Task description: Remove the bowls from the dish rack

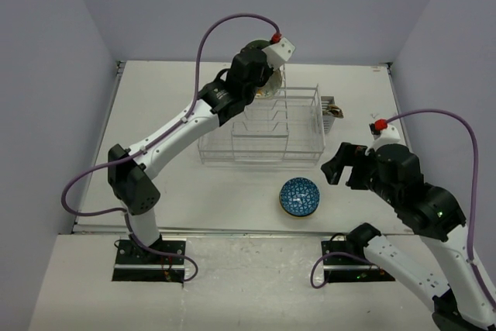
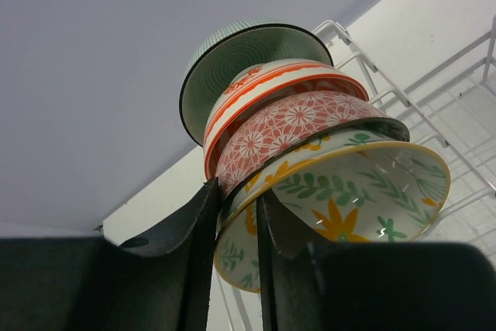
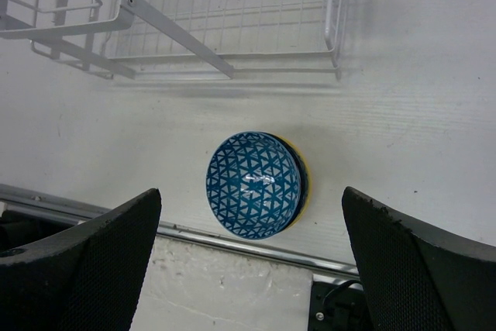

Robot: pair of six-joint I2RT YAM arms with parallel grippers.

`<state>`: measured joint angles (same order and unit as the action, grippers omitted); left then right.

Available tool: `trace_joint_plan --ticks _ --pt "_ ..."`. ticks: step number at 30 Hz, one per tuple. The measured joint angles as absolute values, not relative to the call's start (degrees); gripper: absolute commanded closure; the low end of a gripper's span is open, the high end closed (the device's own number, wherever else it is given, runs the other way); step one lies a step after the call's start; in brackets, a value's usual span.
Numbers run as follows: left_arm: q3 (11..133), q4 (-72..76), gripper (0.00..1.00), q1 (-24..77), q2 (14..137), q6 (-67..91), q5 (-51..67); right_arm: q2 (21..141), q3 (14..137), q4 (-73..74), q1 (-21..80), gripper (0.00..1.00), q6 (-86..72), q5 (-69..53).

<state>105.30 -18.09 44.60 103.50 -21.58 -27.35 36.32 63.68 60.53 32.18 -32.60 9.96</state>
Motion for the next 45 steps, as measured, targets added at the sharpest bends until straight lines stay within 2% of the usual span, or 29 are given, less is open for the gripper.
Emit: trace_joint_plan --ticks 3,5,7,8,26,45 --pt "104.71 -17.54 0.81 44.6 103.35 -22.39 -27.46 36.29 64.14 60.62 32.18 0.01 -32.51 9.96" --pt "103.9 -17.15 0.9 44.6 102.96 -23.16 -27.46 36.23 64.25 60.69 32.18 0.01 -32.51 9.96" --pt "103.24 -16.82 0.93 44.64 102.63 -23.64 -27.46 36.05 64.29 60.75 32.18 0.01 -32.51 9.96" --pt "103.13 -16.8 1.0 44.64 102.59 -23.83 -27.49 35.9 64.34 60.9 32.18 0.01 -32.51 9.93" --pt "98.28 -14.28 1.0 49.32 100.75 -25.47 -39.75 35.18 64.93 61.25 32.18 0.01 -32.29 9.98" --pt "94.26 -12.91 1.0 50.96 91.33 -14.02 -38.22 36.75 65.28 60.82 32.18 0.01 -31.97 9.98"
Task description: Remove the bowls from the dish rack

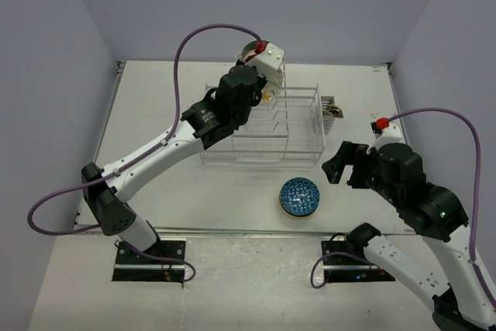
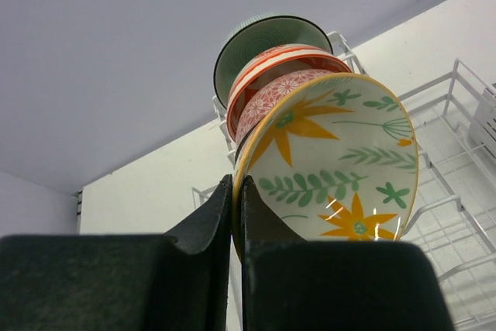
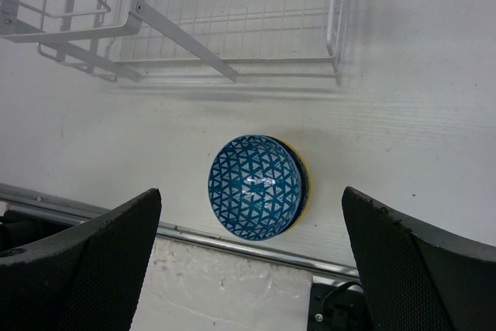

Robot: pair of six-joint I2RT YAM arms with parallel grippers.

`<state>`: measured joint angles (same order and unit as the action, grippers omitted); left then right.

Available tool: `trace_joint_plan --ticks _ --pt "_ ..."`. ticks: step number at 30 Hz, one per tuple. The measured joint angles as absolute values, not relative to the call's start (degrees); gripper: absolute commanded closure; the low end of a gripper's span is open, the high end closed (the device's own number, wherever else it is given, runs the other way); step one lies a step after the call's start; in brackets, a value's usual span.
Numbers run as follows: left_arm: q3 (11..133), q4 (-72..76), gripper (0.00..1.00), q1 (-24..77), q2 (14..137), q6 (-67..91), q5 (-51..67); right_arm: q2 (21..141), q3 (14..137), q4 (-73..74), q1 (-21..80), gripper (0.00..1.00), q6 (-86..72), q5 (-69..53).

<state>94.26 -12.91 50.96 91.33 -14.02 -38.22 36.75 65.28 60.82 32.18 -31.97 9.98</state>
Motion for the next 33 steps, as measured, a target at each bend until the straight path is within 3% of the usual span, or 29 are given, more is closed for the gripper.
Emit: trace_joint_plan --ticks 9,18,26,33 --pt "93.62 -16.53 1.0 50.96 87.99 -6.26 -34.81 36.75 65.28 60.8 32.18 0.01 -31.88 10.94" --pt "91.13 -25.54 1.0 50.92 73.67 11.73 -24.18 38.28 65.69 59.51 32.18 0.01 -31.88 11.22" --pt "69.21 -31.44 1.0 51.09 60.38 23.51 -8.05 39.64 67.42 58.59 32.18 0.01 -30.85 11.51" --pt "55.61 -35.48 1.0 51.2 57.87 29.47 -3.64 40.07 67.48 58.19 32.18 0.01 -30.09 11.6"
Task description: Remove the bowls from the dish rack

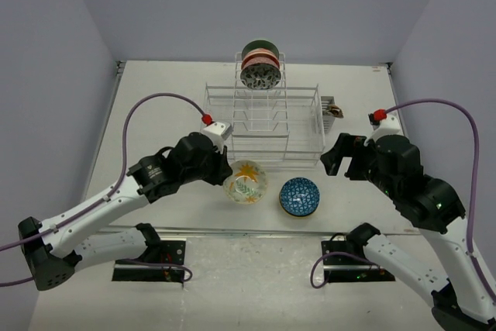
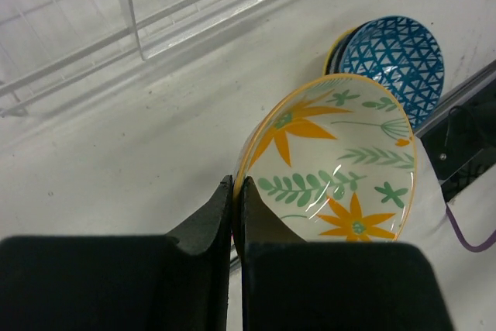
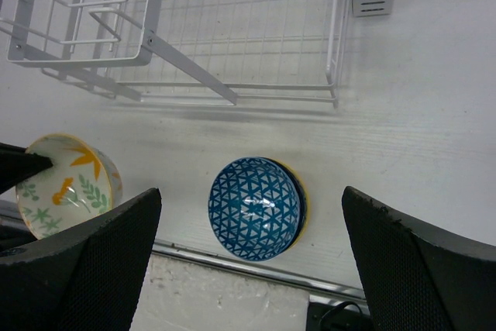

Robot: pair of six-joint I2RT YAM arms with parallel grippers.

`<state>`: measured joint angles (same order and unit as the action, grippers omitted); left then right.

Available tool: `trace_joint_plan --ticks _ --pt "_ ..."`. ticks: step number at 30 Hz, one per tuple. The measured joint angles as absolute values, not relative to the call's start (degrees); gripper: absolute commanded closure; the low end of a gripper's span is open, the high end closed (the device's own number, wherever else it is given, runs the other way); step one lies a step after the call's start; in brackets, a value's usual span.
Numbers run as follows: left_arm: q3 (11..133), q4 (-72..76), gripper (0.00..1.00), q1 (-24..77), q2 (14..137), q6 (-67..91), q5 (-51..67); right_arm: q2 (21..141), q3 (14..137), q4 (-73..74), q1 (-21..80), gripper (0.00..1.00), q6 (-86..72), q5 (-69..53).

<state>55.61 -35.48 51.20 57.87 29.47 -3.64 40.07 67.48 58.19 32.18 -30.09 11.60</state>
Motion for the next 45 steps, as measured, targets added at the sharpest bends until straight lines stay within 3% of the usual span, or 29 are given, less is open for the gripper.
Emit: trace_joint_plan --ticks 12,21,26,27,28,31,32,35,41,45 --pt "37.12 -24.56 1.0 51.29 58.13 37.69 -6.76 40.14 67.46 57.76 32.18 0.01 -29.89 11.27" --pt "31.83 -14.22 1.0 51.29 61.73 41.95 -10.83 40.05 67.42 56.38 32.18 0.01 -29.15 9.87" --pt "30.85 -12.64 0.86 51.29 63.64 43.13 -11.09 39.77 67.05 52.95 32.18 0.01 -27.46 6.66" --pt "30.76 -12.4 0.7 51.29 63.75 43.44 -11.09 39.83 67.05 52.21 32.18 0.01 -27.22 6.13" --pt "30.72 -12.16 0.63 51.29 63.75 43.68 -11.07 40.01 67.05 51.33 32.18 0.01 -26.85 5.3" --pt "30.72 -11.51 0.47 51.29 63.18 44.4 -10.9 41.87 67.51 49.08 32.18 0.01 -25.76 3.49" --pt "30.72 -11.55 0.34 51.29 62.57 44.56 -10.9 43.29 68.27 48.56 32.18 0.01 -25.34 3.2" --pt "30.74 -12.1 0.21 51.29 59.31 44.86 -10.79 49.74 72.75 47.29 32.18 0.01 -23.92 2.94" --pt "35.44 -19.35 0.0 51.4 49.25 42.94 -10.46 63.96 82.28 42.44 32.18 0.01 -17.72 4.84" --pt "42.94 -22.9 0.0 51.44 42.72 39.2 -12.4 72.38 88.18 39.2 32.18 0.01 -12.27 7.25"
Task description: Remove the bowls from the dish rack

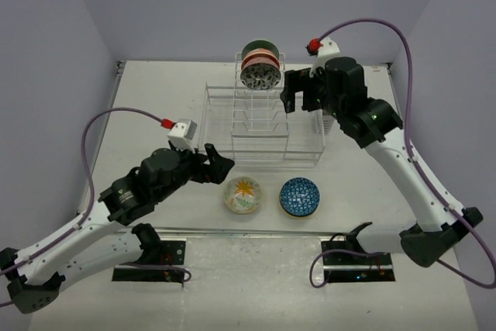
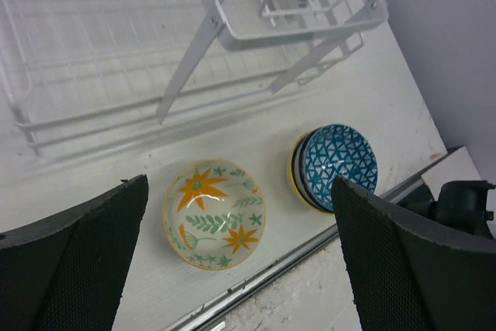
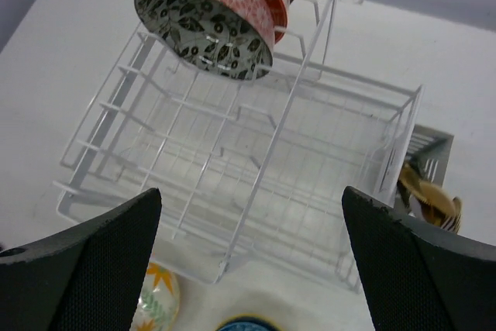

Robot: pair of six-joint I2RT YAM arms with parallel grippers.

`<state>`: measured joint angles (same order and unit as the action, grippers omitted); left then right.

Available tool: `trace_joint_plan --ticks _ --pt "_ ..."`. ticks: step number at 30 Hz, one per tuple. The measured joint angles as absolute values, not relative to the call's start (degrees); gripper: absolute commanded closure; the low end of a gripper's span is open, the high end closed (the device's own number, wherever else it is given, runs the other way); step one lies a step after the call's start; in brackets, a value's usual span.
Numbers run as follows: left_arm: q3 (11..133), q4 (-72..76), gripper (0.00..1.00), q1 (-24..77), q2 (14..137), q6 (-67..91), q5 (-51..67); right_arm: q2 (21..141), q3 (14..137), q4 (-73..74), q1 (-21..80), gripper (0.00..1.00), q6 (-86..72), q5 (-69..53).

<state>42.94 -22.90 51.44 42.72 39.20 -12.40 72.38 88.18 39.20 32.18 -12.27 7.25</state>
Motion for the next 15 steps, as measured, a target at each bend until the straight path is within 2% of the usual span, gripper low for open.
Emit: trace_joint_plan --ticks 2,3,5,6,9,15 --pt "46.76 -25.52 0.0 51.46 40.84 37.21 -14.81 75.9 90.52 36.86 32.23 0.05 -8.97 8.12" --pt "48.75 -26.87 0.0 51.46 40.27 36.18 -16.32 77.38 91.37 35.35 32.29 0.12 -6.96 8.43" --pt "52.07 -29.12 0.0 51.46 39.75 34.39 -18.83 80.36 92.73 32.21 32.53 0.15 -2.9 9.41" --pt "53.65 -30.26 0.0 51.46 39.72 33.15 -20.03 81.73 93.21 30.94 32.62 0.2 -1.02 9.8" --pt "56.47 -32.86 0.0 51.46 39.72 30.2 -22.2 86.54 95.26 27.27 32.73 0.24 4.14 10.92" --pt "57.3 -37.08 0.0 51.46 39.48 26.5 -24.38 94.87 96.97 21.87 32.73 0.62 10.59 11.49"
